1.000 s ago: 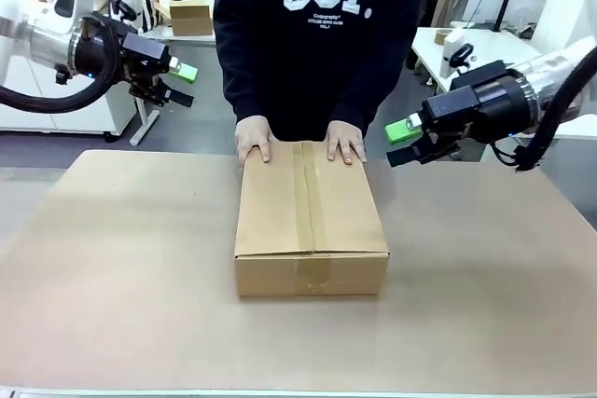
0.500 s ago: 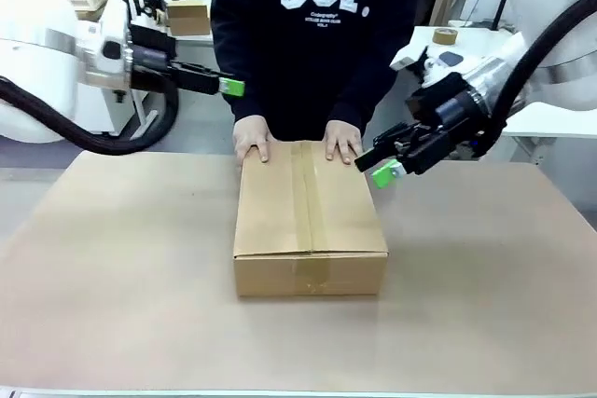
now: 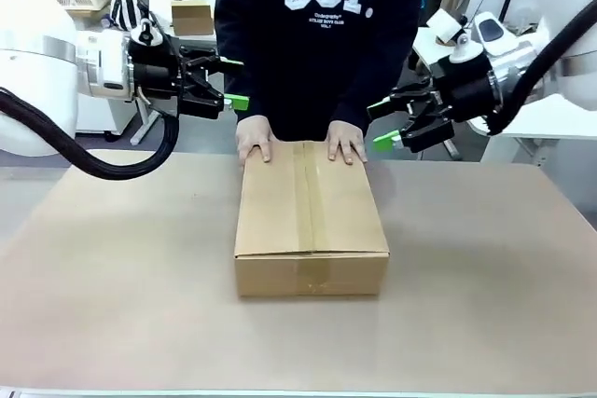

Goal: Pack the gift set into the box.
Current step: Press and hold the closed box until the human finishes sealing it.

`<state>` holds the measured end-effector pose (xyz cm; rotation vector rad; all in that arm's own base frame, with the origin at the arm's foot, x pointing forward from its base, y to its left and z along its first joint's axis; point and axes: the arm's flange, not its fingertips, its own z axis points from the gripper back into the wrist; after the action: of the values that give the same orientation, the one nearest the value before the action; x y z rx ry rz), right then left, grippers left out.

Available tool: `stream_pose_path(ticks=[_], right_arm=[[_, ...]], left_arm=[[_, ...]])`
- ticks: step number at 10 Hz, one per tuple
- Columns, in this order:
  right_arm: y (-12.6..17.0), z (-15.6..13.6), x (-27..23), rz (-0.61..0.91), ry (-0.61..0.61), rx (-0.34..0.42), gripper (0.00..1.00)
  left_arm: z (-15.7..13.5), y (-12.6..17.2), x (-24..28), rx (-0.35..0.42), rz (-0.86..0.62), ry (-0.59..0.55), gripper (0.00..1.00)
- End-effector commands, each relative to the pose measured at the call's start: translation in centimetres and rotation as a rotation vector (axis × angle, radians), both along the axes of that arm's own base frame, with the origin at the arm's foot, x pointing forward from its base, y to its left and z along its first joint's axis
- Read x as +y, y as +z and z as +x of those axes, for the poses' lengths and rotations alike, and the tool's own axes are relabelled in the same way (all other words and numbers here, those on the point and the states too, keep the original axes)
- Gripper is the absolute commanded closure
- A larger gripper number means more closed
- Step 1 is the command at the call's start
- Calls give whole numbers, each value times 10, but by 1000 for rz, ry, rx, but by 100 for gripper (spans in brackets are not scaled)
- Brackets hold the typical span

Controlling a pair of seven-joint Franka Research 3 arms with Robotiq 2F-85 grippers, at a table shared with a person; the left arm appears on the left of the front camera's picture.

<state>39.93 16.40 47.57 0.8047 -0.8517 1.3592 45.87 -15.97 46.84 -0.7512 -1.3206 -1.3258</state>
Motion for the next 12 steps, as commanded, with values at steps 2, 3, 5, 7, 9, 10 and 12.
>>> stream_pose_path(ticks=[2, 3, 5, 7, 9, 10, 12], right_arm=[[-10, 11, -3, -6, -2, -192, 0], [-32, 21, -4, 123, 70, -224, 0], [-82, 34, -2, 200, 111, -218, 0], [-118, 34, 7, 257, 152, -188, 0], [-136, 27, 18, 221, 158, -127, 0], [-145, 25, 20, 146, 153, -82, 0], [-155, 22, 23, 33, 135, -84, 0]], left_arm=[[-14, -12, -14, 37, -105, -162, 0], [-21, -41, -29, 92, -127, -214, 0], [-18, -92, -46, 11, -10, -123, 0], [-15, -122, -56, 41, 41, -143, 0], [-12, -139, -59, -22, 102, -91, 0], [-11, -142, -59, -52, 144, -75, 0], [-13, -147, -62, -19, 179, -97, 0]])
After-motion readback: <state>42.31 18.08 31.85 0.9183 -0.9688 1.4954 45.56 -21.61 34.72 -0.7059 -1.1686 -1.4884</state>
